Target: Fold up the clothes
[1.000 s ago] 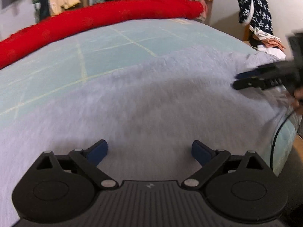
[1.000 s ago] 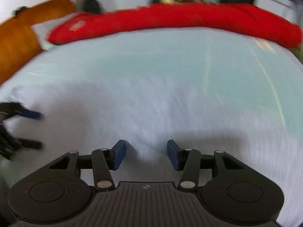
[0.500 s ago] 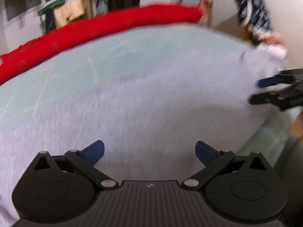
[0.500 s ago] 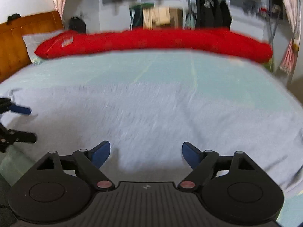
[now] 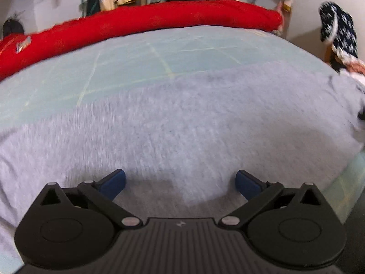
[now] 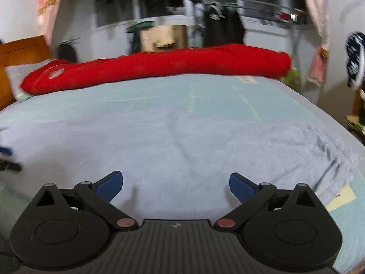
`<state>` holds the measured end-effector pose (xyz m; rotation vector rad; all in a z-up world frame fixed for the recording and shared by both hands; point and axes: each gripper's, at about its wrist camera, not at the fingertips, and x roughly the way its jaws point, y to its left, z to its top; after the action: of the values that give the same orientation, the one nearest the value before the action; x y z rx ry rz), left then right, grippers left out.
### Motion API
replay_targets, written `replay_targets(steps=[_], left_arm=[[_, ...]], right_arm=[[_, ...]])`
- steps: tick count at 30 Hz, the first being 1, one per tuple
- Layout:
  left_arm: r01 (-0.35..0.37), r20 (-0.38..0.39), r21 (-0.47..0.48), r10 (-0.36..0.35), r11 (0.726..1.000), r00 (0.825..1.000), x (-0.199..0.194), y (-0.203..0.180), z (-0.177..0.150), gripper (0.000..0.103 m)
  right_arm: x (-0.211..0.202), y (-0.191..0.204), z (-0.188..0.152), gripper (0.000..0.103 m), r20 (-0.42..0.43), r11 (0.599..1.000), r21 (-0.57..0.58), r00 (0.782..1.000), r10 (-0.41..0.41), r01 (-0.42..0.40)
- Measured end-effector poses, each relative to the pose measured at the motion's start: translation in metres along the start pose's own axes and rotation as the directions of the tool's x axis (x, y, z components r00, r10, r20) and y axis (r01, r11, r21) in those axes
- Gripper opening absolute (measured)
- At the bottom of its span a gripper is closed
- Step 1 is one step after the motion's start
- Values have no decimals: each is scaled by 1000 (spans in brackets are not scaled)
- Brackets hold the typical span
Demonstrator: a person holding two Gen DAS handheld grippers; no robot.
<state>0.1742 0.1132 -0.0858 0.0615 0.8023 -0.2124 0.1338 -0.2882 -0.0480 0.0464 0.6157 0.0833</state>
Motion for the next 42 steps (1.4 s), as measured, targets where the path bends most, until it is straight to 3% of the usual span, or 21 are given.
replay_targets(steps=[2, 6, 11, 16, 19, 22, 26, 29, 31, 35, 39, 42], left_arm=[[-33, 4, -5, 33, 999, 999, 0, 5, 2, 103], [-75, -7, -64, 75, 995, 997, 9, 31, 12, 103], [-111, -27, -119, 108, 987, 994, 24, 52, 28, 103], [-140, -28, -169, 137, 976, 990, 34, 75, 33, 103], [-157, -32, -190, 154, 969, 988, 40, 88, 37, 103], [-172, -43, -199, 167, 965, 985, 39, 90, 47, 102], [-116, 8, -205, 120, 972, 993, 16, 82, 51, 102], [-58, 57, -186, 69, 981, 996, -7, 71, 45, 102], [-46, 68, -172, 59, 984, 996, -20, 66, 39, 102], [-54, 57, -150, 63, 987, 996, -34, 63, 26, 102], [-101, 41, -147, 108, 984, 993, -44, 69, 19, 102], [-73, 49, -201, 84, 977, 995, -51, 76, 10, 102]], right_arm=[[8, -23, -9, 100, -64, 997, 56, 997, -48, 52], [-11, -41, -6, 101, -23, 992, 111, 998, -52, 54], [8, -51, 23, 103, 59, 993, 100, 995, -75, 68], [44, -92, 16, 102, -53, 972, 133, 981, -186, 192], [31, -107, 3, 101, -44, 968, 163, 981, -187, 191], [21, -90, 17, 102, -44, 963, 149, 975, -218, 223], [21, -51, 52, 103, 17, 991, 119, 998, -55, 52], [48, -15, 70, 103, -22, 998, 56, 999, 42, -40], [76, 7, 74, 103, -70, 998, 8, 996, 62, -62], [145, 19, 75, 103, -163, 998, -63, 987, 10, -21], [137, 15, 87, 103, -156, 1000, 27, 988, 19, -15], [98, 19, 78, 103, -130, 998, 43, 990, 58, -53]])
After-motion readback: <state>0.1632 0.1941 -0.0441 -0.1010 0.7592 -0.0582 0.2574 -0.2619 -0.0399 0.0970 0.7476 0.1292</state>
